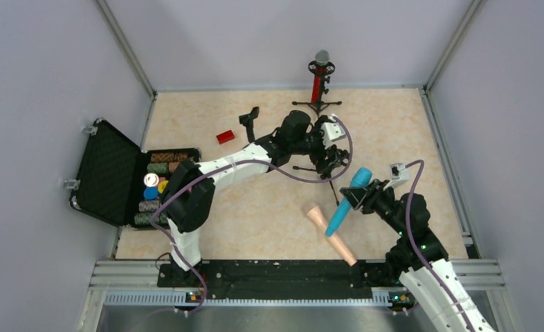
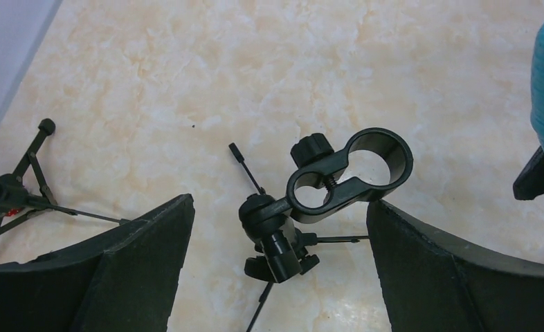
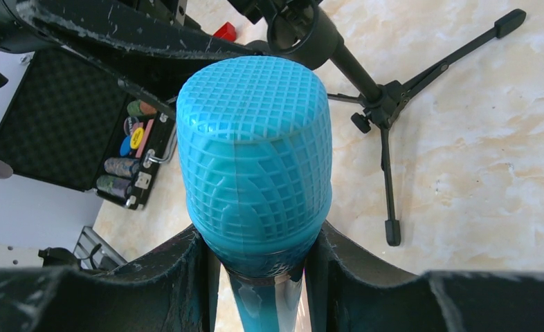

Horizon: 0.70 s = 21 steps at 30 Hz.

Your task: Attach the microphones to the stand

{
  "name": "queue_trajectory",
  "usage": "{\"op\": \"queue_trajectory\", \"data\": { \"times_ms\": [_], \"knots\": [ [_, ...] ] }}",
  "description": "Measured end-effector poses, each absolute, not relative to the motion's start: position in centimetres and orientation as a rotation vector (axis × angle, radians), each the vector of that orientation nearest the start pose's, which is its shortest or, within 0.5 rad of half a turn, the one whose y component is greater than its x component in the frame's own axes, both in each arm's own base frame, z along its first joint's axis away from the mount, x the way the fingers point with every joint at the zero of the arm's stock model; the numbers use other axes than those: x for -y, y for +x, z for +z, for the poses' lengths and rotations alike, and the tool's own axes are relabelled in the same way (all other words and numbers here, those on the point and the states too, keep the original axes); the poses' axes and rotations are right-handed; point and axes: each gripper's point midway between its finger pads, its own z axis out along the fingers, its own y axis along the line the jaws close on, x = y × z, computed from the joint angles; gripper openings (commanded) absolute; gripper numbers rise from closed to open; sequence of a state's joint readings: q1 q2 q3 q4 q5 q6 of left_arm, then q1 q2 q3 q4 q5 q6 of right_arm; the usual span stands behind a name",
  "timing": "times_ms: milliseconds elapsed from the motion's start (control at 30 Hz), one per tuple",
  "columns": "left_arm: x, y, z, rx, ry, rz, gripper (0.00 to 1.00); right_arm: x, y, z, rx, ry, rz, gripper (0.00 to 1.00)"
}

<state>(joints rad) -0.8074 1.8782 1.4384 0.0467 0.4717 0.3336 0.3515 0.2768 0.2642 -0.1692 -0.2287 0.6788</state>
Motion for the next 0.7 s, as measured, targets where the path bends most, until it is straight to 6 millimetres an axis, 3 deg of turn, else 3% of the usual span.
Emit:
{"op": "queue_trajectory", "data": {
  "times_ms": [533, 567, 700],
  "knots": [
    [46.7, 35.2, 16.7, -1.485, 1.282, -0.785, 0.80, -14.4, 20.4, 16.7, -1.843, 0.122, 0.934, 0.00],
    [46.9, 35.2, 16.7, -1.479, 1.280, -0.792, 0.76, -14.4, 20.4, 16.7, -1.843, 0.122, 0.934, 0.00],
    [47.4, 35.1, 16.7, -1.469, 1.264, -0.825, 0.32, -14.4, 20.4, 16.7, -1.843, 0.122, 0.934, 0.00]
  ]
}}
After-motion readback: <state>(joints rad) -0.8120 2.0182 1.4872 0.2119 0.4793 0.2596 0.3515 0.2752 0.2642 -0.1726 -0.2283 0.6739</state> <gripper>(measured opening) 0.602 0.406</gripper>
